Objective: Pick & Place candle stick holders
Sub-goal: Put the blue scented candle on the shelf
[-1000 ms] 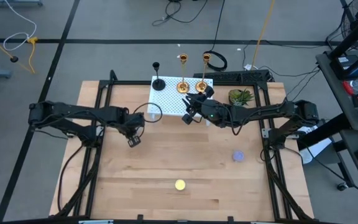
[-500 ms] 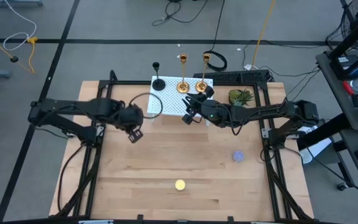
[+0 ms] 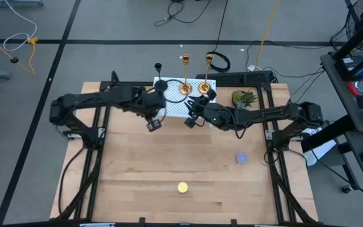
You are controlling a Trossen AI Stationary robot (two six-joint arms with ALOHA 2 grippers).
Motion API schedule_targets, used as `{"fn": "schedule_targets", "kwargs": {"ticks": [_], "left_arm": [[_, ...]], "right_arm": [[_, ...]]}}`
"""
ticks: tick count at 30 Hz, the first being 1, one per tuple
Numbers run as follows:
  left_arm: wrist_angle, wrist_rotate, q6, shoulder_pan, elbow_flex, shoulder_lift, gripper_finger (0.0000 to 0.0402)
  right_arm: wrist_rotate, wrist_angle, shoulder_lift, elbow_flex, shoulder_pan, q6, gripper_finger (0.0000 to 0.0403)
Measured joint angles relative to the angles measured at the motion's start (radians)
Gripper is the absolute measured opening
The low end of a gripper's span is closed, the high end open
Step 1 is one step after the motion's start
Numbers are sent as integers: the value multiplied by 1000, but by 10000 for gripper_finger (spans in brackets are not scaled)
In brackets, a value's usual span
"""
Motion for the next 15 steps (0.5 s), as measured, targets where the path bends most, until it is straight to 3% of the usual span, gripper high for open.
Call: {"fn": "schedule_targets", "kwargs": {"ticks": [7,15], "left_arm": [[13,18,88,53,48,120,4],[31,19,119,102,50,128,5]], "right_arm": [[0,-47,0,0,6,-2,146],[2,-104,0,0,46,-2,146]]}}
